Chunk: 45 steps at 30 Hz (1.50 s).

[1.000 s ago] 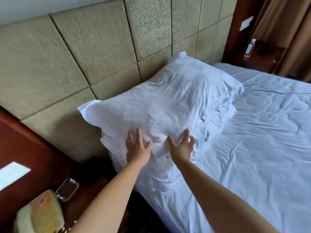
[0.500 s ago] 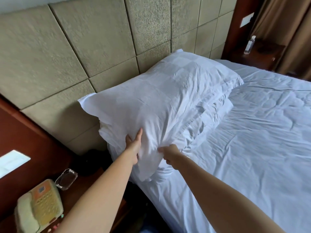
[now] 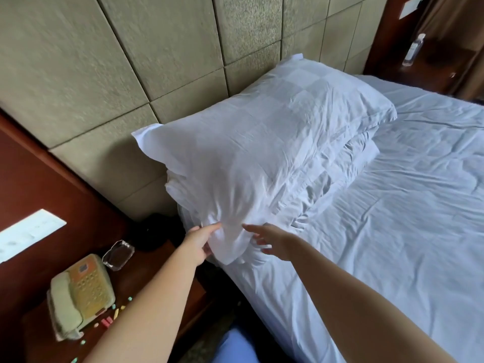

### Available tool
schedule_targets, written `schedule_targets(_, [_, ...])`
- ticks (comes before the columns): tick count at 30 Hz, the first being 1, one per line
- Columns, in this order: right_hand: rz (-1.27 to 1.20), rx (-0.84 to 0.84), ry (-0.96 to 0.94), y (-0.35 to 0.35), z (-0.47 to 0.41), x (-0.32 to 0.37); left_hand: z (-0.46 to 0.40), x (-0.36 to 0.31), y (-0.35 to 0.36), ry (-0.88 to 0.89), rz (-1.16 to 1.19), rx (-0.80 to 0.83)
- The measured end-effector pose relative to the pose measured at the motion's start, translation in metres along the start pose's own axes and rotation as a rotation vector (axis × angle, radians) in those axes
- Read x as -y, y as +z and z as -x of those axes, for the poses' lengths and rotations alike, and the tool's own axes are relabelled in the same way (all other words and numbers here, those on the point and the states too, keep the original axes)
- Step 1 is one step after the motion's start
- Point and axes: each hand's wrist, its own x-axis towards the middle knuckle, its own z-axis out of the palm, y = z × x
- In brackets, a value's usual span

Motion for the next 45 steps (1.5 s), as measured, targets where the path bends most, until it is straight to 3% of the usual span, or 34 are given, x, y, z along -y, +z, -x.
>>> schedule_targets(2, [-0.052, 0.087, -0.018, 0.018, 0.0, -0.007, 0.006, -0.003, -0.009, -0.01, 0.075, 0.055])
schedule_targets(5, [-0.146, 0.153, -0.025, 0.035, 0.002, -0.011, 0.019, -0.007, -0.02, -0.06, -0.064, 0.13])
schedule_targets(9, [0.041, 0.01, -0.001, 0.036, 0.008, -0.012, 0.02, -0.006, -0.028, -0.1, -0.412, 0.143])
schedule_targets(13, [-0.066, -0.054, -0.062, 0.044, 0.02, -0.007, 0.012, -0.009, -0.019, -0.008, -0.172, 0.099])
schedule_targets(15, [0.056, -0.116, -0.07, 0.048, 0.025, -0.012, 0.011, -0.012, -0.016, 0.055, -0.188, 0.088])
schedule_targets(18, [0.286, -0.223, -0.022, 0.056, 0.037, -0.021, 0.009, -0.012, -0.023, 0.149, -0.585, 0.035])
schedule_targets(24, [0.51, -0.363, -0.032, 0.076, 0.063, -0.02, 0.011, -0.02, -0.039, 0.3, -0.966, -0.037])
schedule_targets(29, [0.865, -0.467, 0.039, 0.081, 0.089, -0.018, 0.027, -0.033, -0.044, 0.503, -1.18, 0.048])
schedule_targets(35, [0.899, -0.643, -0.051, 0.086, 0.108, -0.004, 0.038, -0.051, -0.039, 0.657, -1.194, 0.135])
schedule_targets(40, [0.912, -0.636, -0.041, 0.079, 0.112, 0.007, 0.04, -0.056, -0.037, 0.783, -1.331, 0.185])
schedule_targets(45, [0.798, -0.643, -0.124, 0.068, 0.114, 0.02, 0.048, -0.062, -0.03, 0.757, -1.251, 0.159])
